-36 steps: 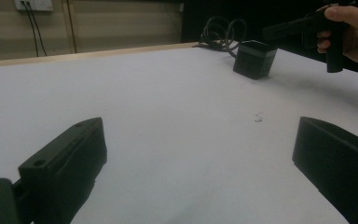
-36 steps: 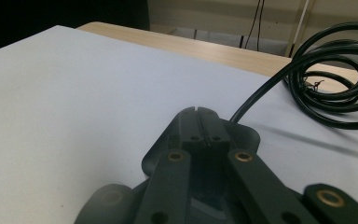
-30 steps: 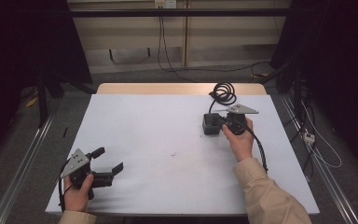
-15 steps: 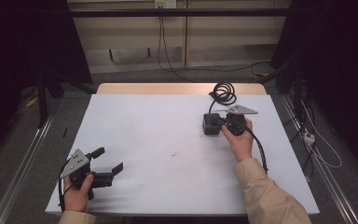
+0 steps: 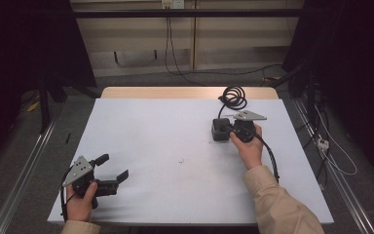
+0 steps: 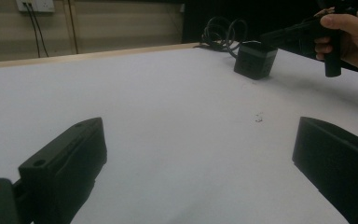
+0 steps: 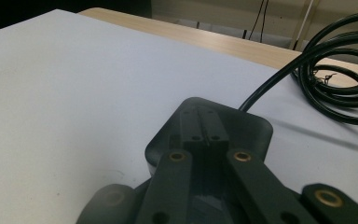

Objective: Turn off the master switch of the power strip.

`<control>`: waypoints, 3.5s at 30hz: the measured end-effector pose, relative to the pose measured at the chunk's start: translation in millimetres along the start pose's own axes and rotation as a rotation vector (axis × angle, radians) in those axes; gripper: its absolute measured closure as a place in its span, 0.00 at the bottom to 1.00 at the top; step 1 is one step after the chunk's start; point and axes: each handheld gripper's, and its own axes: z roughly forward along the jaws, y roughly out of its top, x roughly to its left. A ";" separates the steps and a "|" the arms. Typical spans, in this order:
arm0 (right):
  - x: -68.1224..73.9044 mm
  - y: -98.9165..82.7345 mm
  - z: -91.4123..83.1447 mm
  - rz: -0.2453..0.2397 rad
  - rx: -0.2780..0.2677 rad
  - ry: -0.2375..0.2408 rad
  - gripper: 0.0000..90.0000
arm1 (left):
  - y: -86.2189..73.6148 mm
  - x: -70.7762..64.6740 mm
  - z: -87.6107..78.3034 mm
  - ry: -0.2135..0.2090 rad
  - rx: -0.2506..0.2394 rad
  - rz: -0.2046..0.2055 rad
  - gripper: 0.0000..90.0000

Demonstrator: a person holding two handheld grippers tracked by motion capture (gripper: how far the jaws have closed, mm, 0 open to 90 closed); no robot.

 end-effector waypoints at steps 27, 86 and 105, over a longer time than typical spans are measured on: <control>1.3 -0.6 0.0 -0.027 0.001 -0.004 1.00 | -0.5 -1.4 -2.3 0.001 -0.001 -0.001 0.03; -2.2 0.4 -2.4 -0.036 0.016 -0.021 1.00 | -1.2 -2.7 0.0 0.002 0.009 0.002 0.03; -1.9 -0.2 -2.1 -0.044 0.018 -0.022 1.00 | -0.9 -2.9 0.4 -0.001 0.011 0.012 0.03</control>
